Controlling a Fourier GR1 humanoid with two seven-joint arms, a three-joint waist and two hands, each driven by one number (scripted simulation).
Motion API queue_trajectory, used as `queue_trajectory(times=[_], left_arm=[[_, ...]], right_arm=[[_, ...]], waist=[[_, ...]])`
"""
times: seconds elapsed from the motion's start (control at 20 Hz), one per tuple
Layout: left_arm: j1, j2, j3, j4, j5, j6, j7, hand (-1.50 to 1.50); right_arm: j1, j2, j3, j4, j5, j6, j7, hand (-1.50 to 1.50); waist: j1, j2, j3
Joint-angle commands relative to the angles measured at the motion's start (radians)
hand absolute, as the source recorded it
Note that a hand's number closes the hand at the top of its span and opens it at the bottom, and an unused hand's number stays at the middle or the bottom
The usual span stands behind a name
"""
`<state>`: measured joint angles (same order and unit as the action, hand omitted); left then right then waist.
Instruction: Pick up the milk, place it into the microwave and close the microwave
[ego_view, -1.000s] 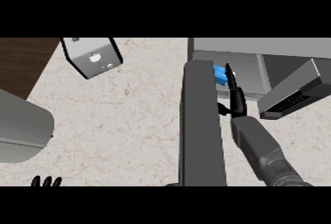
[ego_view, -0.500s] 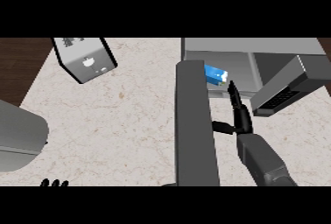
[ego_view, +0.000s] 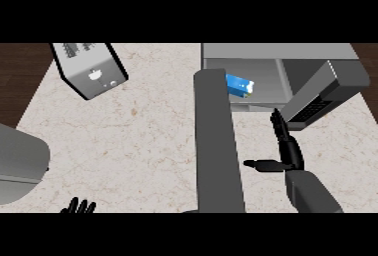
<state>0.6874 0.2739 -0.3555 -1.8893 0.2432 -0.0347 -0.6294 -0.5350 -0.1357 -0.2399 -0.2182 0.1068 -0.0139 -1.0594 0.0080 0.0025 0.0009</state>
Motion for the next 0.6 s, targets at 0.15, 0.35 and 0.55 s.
queue_trajectory(times=[0.15, 0.35, 0.55], left_arm=[[-0.083, 0.015, -0.037, 0.024, -0.019, -0.036, 0.075, -1.50], [-0.168, -0.024, -0.124, 0.084, -0.113, -0.010, 0.144, -1.50], [-0.299, -0.052, -0.150, 0.166, -0.183, -0.006, 0.203, 1.50]], right_arm=[[0.137, -0.094, -0.010, -0.089, -0.036, 0.133, -0.091, -1.50], [0.194, -0.088, -0.004, -0.153, -0.044, 0.108, -0.092, 1.50], [0.278, -0.142, -0.010, -0.184, -0.065, 0.171, -0.085, -1.50]], waist=[[-0.018, -0.004, -0.001], [-0.020, -0.004, -0.001], [-0.024, -0.002, -0.001]])
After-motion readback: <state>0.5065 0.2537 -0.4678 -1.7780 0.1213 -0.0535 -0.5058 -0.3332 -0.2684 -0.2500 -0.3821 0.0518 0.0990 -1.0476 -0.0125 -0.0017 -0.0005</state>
